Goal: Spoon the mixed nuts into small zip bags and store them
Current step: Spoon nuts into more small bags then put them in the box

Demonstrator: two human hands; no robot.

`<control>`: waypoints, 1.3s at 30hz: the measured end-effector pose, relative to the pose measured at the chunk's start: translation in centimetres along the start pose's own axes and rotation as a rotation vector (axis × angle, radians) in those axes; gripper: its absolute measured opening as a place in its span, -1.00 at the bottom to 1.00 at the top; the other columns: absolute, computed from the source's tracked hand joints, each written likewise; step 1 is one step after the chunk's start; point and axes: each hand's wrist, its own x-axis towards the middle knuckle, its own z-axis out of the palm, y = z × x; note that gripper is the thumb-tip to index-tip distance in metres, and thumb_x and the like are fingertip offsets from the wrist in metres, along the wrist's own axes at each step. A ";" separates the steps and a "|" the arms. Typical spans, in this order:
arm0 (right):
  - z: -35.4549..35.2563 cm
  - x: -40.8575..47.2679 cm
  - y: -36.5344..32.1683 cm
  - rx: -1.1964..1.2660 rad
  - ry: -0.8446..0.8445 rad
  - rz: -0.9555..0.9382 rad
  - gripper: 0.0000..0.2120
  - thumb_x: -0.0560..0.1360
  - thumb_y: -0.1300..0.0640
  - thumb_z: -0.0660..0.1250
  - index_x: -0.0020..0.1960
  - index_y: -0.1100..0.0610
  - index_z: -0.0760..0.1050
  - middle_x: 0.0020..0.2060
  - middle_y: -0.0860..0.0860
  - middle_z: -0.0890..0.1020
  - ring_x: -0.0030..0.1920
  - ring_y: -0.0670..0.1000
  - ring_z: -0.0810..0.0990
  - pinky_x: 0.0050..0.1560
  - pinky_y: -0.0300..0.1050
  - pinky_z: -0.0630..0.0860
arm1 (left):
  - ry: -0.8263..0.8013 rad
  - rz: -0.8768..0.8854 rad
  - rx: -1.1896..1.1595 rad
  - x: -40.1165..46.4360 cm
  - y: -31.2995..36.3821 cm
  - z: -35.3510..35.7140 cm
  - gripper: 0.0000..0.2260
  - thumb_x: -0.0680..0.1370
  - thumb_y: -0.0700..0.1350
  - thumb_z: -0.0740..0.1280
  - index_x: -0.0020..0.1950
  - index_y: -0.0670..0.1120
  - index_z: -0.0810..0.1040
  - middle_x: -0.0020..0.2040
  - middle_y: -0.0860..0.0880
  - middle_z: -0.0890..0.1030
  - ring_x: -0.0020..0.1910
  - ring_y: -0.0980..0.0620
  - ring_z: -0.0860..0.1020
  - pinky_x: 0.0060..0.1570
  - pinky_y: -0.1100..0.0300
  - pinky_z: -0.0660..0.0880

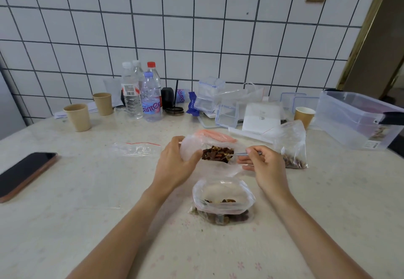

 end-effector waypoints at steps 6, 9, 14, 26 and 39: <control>-1.5 -0.5 -2.5 0.091 -0.004 -0.009 -0.85 0.68 0.22 0.28 0.04 0.21 0.62 -0.22 0.10 0.76 -0.14 0.08 0.78 -0.21 -0.15 0.69 | 0.086 0.044 -0.068 -0.4 1.1 -1.4 -0.43 0.51 0.21 0.48 0.42 0.01 0.42 0.29 0.07 0.48 0.19 0.12 0.49 0.18 0.09 0.51; -2.7 -1.2 -4.2 0.142 -0.018 -0.010 -0.85 0.68 0.23 0.28 0.02 0.23 0.61 -0.21 0.12 0.76 -0.13 0.09 0.78 -0.20 -0.14 0.70 | 0.197 0.167 -0.015 -1.2 2.2 -2.1 -0.61 0.56 0.13 0.45 0.31 0.03 0.50 0.19 0.11 0.48 0.14 0.15 0.50 0.12 0.17 0.50; -5.2 -3.5 -6.5 0.186 -0.047 -0.008 -0.85 0.67 0.24 0.30 0.03 0.30 0.61 -0.19 0.18 0.76 -0.12 0.13 0.78 -0.17 -0.09 0.71 | 0.024 0.227 0.050 -3.1 3.1 -3.0 -0.83 0.58 0.18 0.37 -0.10 0.12 0.60 -0.19 0.17 0.63 -0.22 0.22 0.59 -0.26 0.26 0.48; -8.3 -9.4 -4.9 0.065 -0.168 0.001 -0.88 0.65 0.22 0.32 0.01 0.23 0.62 -0.21 0.12 0.76 -0.11 0.12 0.77 -0.15 -0.11 0.68 | -0.335 0.030 -0.157 -6.8 2.9 -2.7 -0.79 0.57 0.14 0.44 -0.16 0.07 0.73 -0.36 0.12 0.61 -0.46 0.09 0.52 -0.39 0.24 0.50; -8.3 -11.3 -9.3 -1.107 -0.368 -1.162 -0.93 0.58 0.23 0.39 0.05 0.17 0.62 -0.20 0.04 0.68 -0.21 0.08 0.67 -0.28 -0.03 0.59 | -0.266 0.046 -0.145 -6.7 3.2 -3.1 -0.88 0.58 0.01 0.47 -0.12 0.02 0.73 -0.34 0.00 0.67 -0.56 0.09 0.53 -0.48 0.32 0.42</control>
